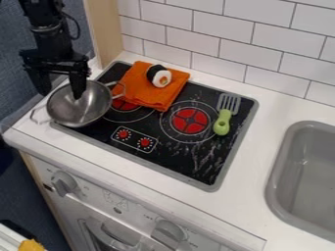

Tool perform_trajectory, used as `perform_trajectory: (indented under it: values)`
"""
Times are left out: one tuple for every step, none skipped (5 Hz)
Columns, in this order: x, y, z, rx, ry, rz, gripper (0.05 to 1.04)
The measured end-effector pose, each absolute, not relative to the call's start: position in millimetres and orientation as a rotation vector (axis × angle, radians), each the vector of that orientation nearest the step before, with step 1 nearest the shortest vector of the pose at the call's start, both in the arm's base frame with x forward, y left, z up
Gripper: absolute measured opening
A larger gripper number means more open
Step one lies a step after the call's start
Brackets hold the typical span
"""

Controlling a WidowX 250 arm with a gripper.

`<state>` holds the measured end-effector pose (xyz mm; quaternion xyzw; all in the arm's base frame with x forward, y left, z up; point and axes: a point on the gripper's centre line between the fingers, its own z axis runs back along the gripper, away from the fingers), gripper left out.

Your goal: Move the silver pot to the bottom left side of the burner

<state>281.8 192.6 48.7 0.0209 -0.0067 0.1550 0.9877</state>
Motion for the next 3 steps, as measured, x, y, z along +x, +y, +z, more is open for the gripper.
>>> perform_trajectory:
  values:
    - [289.7, 182.1, 61.1, 0.038, -0.084, 0.183, 1.008]
    - [299.3, 166.0, 62.1, 0.009, -0.121, 0.015, 1.002]
    - [303.6, 155.8, 62.0, 0.005, -0.116, -0.031, 1.001]
